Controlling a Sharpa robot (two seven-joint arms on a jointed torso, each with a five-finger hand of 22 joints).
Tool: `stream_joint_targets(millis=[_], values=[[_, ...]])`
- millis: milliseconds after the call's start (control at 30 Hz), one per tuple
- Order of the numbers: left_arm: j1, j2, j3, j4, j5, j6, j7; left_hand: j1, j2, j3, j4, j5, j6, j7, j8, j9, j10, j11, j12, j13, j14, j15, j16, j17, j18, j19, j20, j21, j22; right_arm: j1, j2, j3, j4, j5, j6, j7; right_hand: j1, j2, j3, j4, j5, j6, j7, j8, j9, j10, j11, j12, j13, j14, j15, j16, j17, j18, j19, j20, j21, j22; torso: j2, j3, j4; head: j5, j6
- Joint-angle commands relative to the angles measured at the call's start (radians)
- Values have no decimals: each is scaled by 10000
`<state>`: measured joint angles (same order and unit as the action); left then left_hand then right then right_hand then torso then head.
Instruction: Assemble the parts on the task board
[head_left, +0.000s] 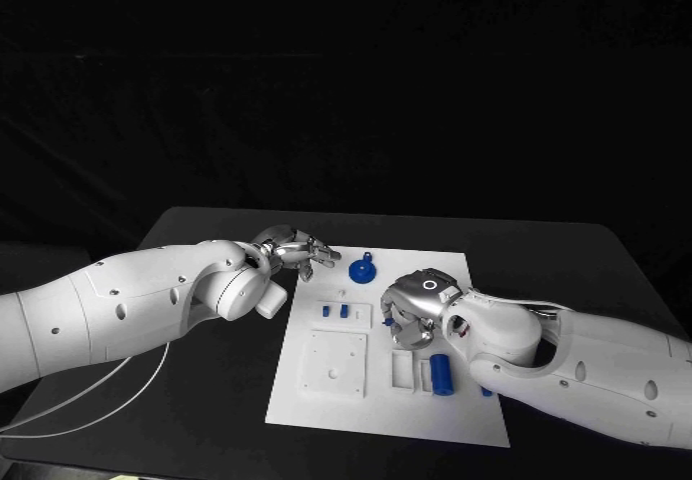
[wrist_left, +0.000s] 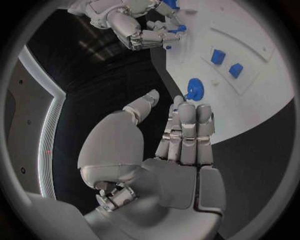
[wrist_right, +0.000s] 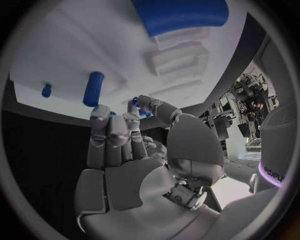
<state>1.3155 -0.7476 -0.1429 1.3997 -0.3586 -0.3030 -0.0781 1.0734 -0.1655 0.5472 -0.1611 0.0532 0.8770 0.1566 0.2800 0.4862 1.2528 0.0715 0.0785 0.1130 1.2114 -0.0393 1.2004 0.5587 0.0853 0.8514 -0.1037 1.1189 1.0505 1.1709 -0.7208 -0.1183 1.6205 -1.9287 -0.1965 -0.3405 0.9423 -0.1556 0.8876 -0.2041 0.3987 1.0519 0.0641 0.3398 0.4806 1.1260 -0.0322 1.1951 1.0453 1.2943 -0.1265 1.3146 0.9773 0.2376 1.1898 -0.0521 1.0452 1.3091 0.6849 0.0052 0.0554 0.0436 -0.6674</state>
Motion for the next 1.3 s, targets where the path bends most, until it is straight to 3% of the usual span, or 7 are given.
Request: stream_joint_targets(millis=[33,300,467,567,633,1000,1300], values=[[-6,10,8,83,294,505,341,-32,53,-11,-56,-8,89,11,56,12,57,1,62,16,-9,-27,-67,12,369,11,-297,-64,-12,0,-58,238,94,299,-462,-350,88,-72,54,28,-74,207,139,84,69,91,1,-50,19,10,-87,-62,12,242,54,-19,1,77,-2,-12,-10,-37,87],[-31,67,8,412,905,596,361,-131,92,-46,-50,-7,119,-5,78,-2,91,-10,65,19,-27,-38,-91,7,350,-4,-308,-80,-17,2,-110,835,180,704,-581,-560,126,-125,116,110,-171,209,138,76,74,103,-2,-77,29,21,-89,-84,24,242,69,-26,-10,68,-1,-10,6,-113,263],[-36,166,-8,552,1675,111,333,-202,46,-76,-51,-11,34,23,36,-41,92,-13,53,15,-27,-41,-107,4,342,-6,-324,-93,-24,2,-42,1031,187,890,-572,-706,136,-137,128,127,-186,208,138,73,75,105,-1,-83,32,23,-90,-89,27,241,71,-28,-13,67,-3,-3,12,-124,402],[-35,168,-176,728,2007,-206,349,-229,-19,-80,-51,-19,-73,89,-18,-78,73,-6,32,7,-22,-34,-119,0,339,-2,-333,-103,-31,2,46,1148,122,947,-606,-769,138,-140,130,131,-187,208,138,73,76,105,-1,-85,33,23,-90,-91,27,242,71,-28,-14,67,-7,2,17,-131,477],[-35,227,-188,772,2180,-489,374,-244,-96,-71,-43,-24,-197,145,-77,-114,28,15,-2,-8,-25,-16,-138,-6,336,3,-334,-115,-39,2,104,1230,72,948,-645,-801,142,-145,134,135,-190,207,138,72,76,105,-1,-87,33,24,-89,-93,28,242,71,-28,-15,66,-5,1,15,-136,501],[-35,487,-279,884,3144,-1347,616,-262,-385,34,105,-41,-220,165,-26,-113,-167,83,-104,-77,6,48,-186,-21,356,51,-298,-148,-74,1,458,1529,-370,944,-730,-893,176,-187,162,158,-198,208,137,69,79,106,-2,-102,39,27,-91,-106,32,241,73,-30,-21,64,1,4,7,-175,644],[-41,662,-281,774,3638,-1824,939,-170,-454,132,166,-39,-200,156,30,-98,-269,115,-115,-122,40,78,-217,-32,383,81,-265,-172,-98,1,593,1576,-476,948,-710,-898,205,-219,187,189,-214,214,136,68,83,111,-3,-111,47,32,-92,-116,38,241,78,-31,-23,63,5,-1,0,-173,707]])
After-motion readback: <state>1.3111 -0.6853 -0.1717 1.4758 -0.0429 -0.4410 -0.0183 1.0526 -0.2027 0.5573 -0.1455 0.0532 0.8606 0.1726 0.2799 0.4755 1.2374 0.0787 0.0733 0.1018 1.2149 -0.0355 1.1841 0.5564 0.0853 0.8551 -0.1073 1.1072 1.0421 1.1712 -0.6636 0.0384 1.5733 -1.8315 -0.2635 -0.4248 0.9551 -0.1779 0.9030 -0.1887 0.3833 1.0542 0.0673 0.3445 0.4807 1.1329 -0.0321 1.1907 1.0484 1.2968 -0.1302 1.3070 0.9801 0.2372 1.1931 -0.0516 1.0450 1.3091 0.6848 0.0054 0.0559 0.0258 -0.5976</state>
